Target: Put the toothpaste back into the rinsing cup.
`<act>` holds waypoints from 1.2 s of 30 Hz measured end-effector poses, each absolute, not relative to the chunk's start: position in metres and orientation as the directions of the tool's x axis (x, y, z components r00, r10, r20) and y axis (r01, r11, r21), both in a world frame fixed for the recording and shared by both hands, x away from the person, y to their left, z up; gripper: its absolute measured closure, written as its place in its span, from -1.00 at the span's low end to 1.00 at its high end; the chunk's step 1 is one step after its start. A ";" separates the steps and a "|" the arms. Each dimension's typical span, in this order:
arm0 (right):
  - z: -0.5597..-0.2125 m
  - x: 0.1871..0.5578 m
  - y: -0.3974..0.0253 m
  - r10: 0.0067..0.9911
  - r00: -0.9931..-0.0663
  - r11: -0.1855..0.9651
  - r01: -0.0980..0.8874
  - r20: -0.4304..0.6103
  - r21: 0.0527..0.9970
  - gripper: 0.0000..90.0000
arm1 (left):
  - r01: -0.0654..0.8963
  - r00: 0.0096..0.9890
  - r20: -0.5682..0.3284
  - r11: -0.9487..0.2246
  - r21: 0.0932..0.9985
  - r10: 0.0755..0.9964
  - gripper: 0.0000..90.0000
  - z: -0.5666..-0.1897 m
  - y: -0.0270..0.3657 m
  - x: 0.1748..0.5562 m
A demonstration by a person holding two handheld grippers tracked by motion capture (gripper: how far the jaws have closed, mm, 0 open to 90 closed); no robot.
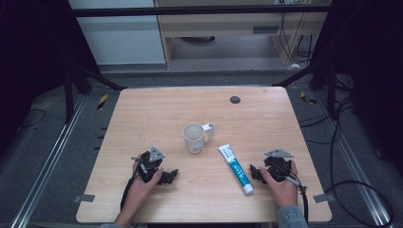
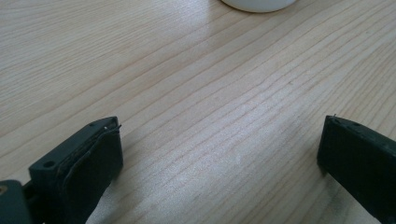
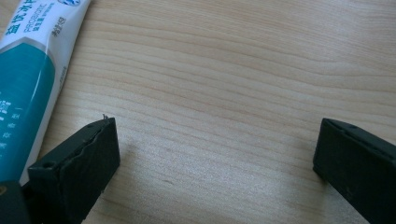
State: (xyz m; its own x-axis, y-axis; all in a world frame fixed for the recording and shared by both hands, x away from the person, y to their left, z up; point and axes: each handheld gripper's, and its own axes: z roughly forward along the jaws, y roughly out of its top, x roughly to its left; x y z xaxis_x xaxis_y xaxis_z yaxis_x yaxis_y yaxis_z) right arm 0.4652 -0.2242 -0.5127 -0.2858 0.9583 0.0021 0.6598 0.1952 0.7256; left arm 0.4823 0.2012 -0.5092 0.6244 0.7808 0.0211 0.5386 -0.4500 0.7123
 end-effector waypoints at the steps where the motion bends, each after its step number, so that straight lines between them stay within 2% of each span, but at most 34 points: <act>1: -0.513 0.465 -0.225 0.957 -0.290 0.198 0.659 0.003 0.726 -0.98 | 0.539 0.625 0.021 -0.450 0.712 0.781 -1.00 -0.509 0.201 0.482; 3: -0.512 0.465 -0.225 0.956 -0.295 0.202 0.661 0.002 0.723 -0.95 | 0.539 0.625 0.021 -0.450 0.712 0.781 -1.00 -0.509 0.201 0.482; 5: -0.507 0.465 -0.227 0.951 -0.309 0.212 0.675 0.010 0.707 -0.82 | 0.538 0.625 0.021 -0.450 0.713 0.781 -1.00 -0.509 0.201 0.482; 16: -0.469 0.448 -0.224 0.926 -0.377 0.280 0.657 -0.017 0.700 -0.74 | 0.539 0.625 0.021 -0.450 0.712 0.781 -1.00 -0.509 0.201 0.482; 20: -0.453 0.444 -0.215 0.911 -0.413 0.314 0.674 -0.012 0.669 -0.68 | 0.539 0.625 0.021 -0.450 0.712 0.781 -1.00 -0.509 0.201 0.482; 36: -0.422 0.456 -0.186 0.864 -0.504 0.411 0.677 -0.024 0.610 -0.41 | 0.540 0.624 0.019 -0.448 0.712 0.781 -1.00 -0.509 0.201 0.482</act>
